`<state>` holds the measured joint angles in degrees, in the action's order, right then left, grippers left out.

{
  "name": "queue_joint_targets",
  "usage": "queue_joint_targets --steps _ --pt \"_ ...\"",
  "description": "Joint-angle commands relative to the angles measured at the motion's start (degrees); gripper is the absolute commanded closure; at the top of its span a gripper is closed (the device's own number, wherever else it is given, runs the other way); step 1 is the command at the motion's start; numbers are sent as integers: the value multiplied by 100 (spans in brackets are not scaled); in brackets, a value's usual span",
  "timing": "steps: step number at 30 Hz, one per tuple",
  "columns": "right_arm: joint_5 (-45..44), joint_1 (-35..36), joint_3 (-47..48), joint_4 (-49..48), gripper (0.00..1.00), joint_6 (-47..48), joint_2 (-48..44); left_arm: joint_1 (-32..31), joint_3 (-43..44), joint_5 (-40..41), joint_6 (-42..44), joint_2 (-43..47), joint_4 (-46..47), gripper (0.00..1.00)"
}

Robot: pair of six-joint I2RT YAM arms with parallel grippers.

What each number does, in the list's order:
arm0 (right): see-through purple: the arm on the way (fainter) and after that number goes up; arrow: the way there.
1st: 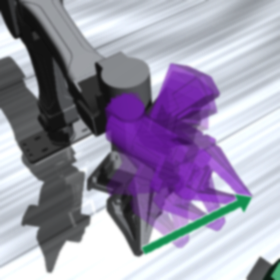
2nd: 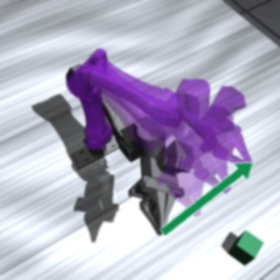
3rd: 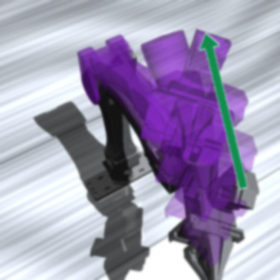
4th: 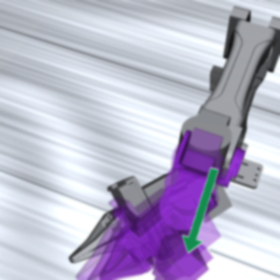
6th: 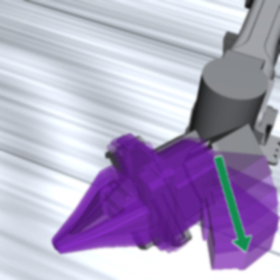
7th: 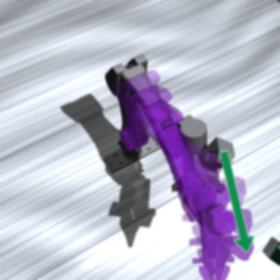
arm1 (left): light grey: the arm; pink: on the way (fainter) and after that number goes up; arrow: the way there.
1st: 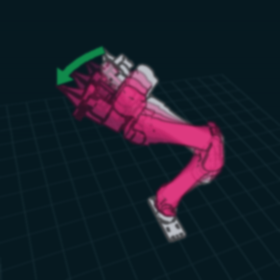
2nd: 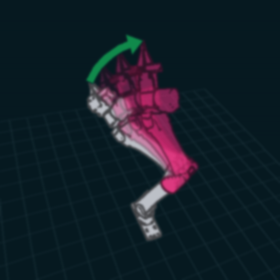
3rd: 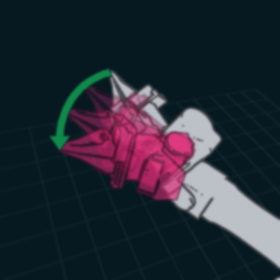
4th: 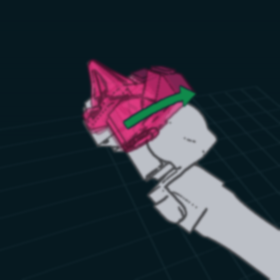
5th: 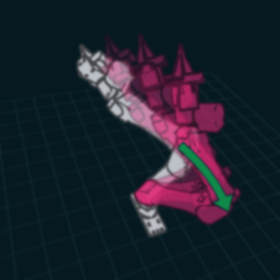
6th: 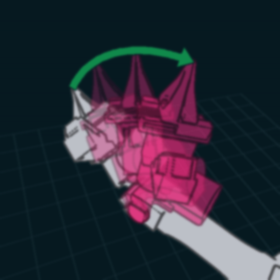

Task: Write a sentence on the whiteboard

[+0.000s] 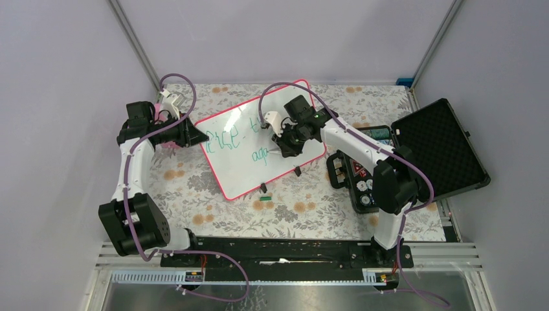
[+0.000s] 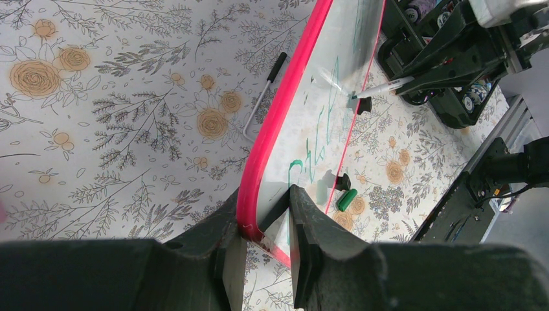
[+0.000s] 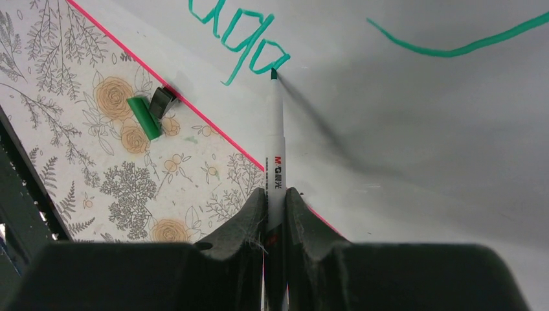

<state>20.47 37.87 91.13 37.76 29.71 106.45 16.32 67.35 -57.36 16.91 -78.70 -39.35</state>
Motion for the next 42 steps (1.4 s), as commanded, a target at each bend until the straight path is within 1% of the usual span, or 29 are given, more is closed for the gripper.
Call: queue_joint_targets --steps 1,12,17,22,25,30,42 --pt "-78 -32 -167 -205 100 32 -102 -54 -40 194 348 150 176 100" --pt "-55 -25 -193 -177 100 59 -224 -55 -51 189 340 178 171 100" --pt "484 -12 -142 62 100 132 -504 -51 -46 192 340 176 176 100" --pt "529 100 -206 128 100 155 -718 -57 -50 173 339 151 178 100" --pt "417 58 -176 114 100 172 -676 -55 -54 164 339 153 174 100" --pt "387 -239 104 103 100 180 -416 -58 -70 164 356 155 174 100" --pt "368 -253 -55 -24 100 210 -416 -57 -117 182 384 199 174 100"
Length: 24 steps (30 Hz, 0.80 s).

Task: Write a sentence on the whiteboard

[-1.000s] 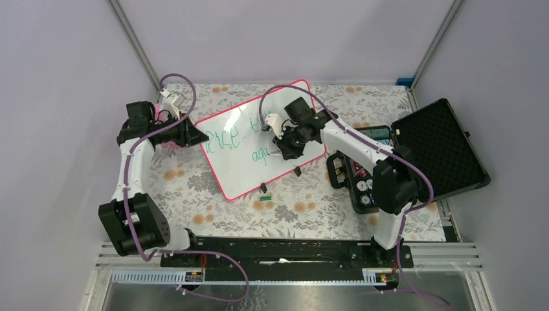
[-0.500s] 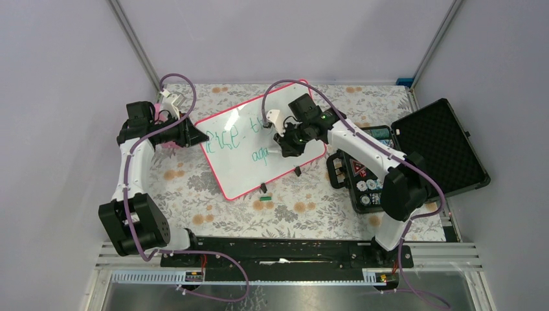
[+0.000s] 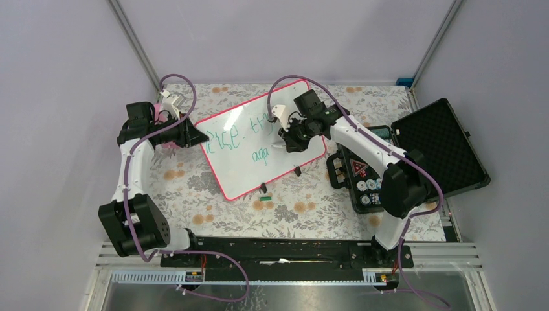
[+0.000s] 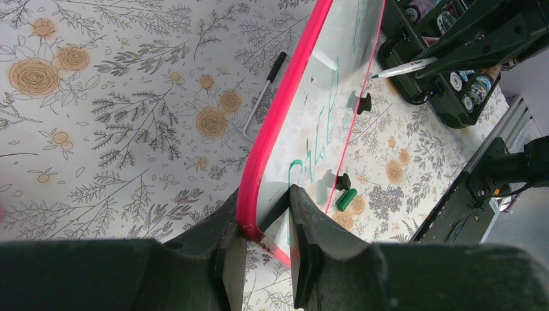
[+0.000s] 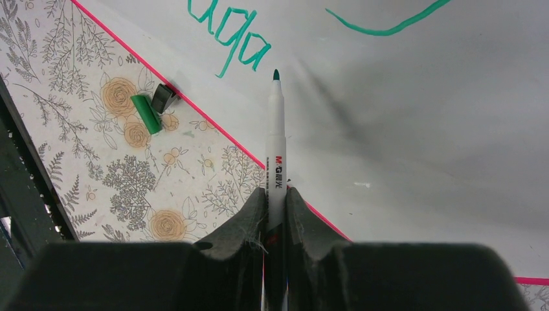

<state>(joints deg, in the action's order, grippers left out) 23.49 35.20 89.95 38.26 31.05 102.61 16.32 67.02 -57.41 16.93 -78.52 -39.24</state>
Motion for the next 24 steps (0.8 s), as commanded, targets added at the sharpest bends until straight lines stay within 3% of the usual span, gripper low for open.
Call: queue_joint_targets --steps 1,24 --pt "89 17 58 -80 100 77 -19 -57 -84 186 381 187 158 100" --pt "-293 158 391 -90 100 -8 449 -61 -103 207 389 177 160 100"
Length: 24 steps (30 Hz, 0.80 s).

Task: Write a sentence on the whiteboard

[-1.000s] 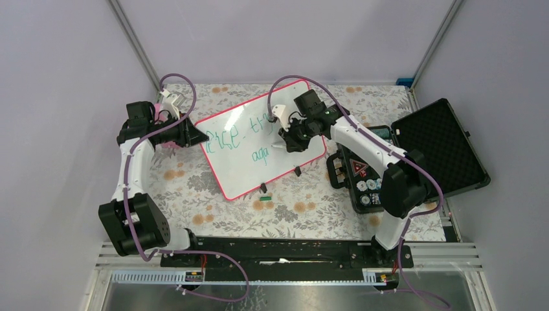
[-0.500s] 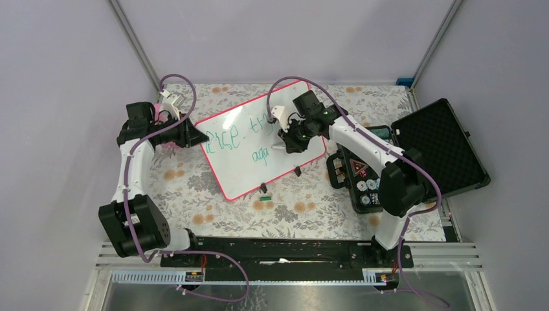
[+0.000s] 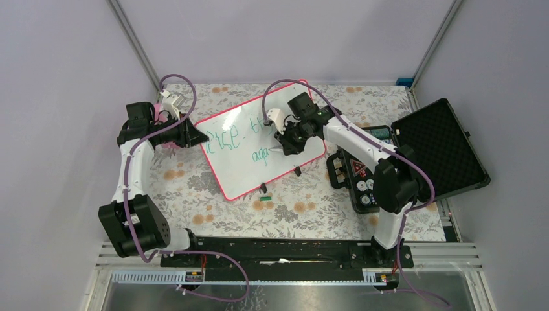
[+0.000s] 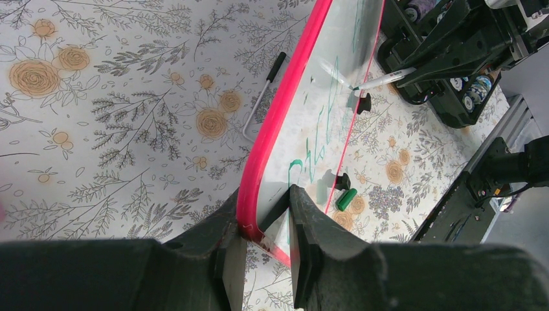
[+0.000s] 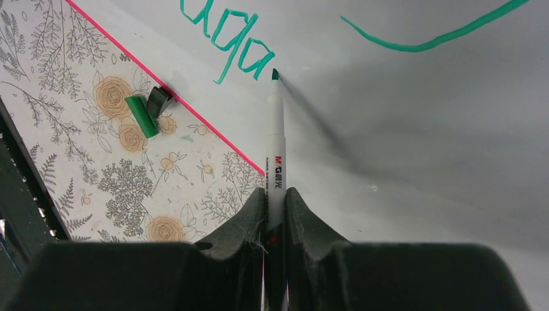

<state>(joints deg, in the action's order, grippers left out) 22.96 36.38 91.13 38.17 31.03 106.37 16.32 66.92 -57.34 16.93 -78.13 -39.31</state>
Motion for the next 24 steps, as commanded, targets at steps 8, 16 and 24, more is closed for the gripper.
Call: queue_joint_targets --steps 8,16,24 --pt "-520 -48 221 -73 100 48 5 -58 -82 197 390 126 170 100" --pt "-555 -141 170 -72 100 84 -71 -63 -74 215 390 131 169 100" --pt "-613 -225 112 -73 100 135 -170 -54 -50 215 390 121 170 100"
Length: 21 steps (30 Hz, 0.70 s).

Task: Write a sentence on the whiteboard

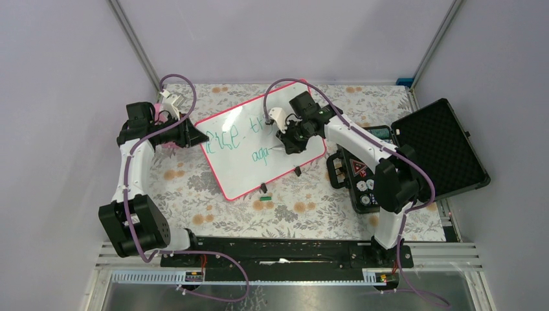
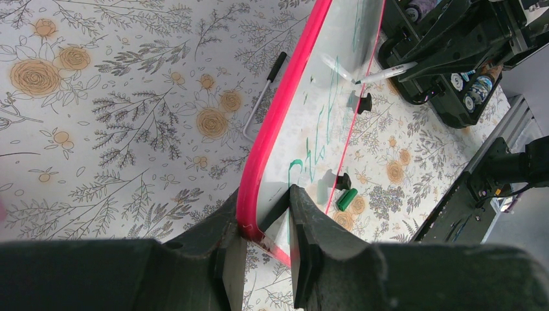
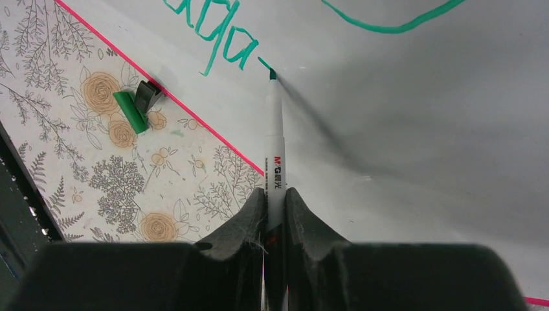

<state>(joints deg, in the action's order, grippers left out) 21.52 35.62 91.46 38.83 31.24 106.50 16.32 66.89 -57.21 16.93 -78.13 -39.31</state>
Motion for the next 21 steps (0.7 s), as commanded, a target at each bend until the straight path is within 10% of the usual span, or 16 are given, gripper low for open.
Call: queue_joint_targets --steps 1,21 --pt "-473 -165 75 -134 100 116 -190 -62 -45 195 390 117 169 100" --pt "-197 85 -204 -92 100 183 -94 -60 -35 202 373 148 169 100"
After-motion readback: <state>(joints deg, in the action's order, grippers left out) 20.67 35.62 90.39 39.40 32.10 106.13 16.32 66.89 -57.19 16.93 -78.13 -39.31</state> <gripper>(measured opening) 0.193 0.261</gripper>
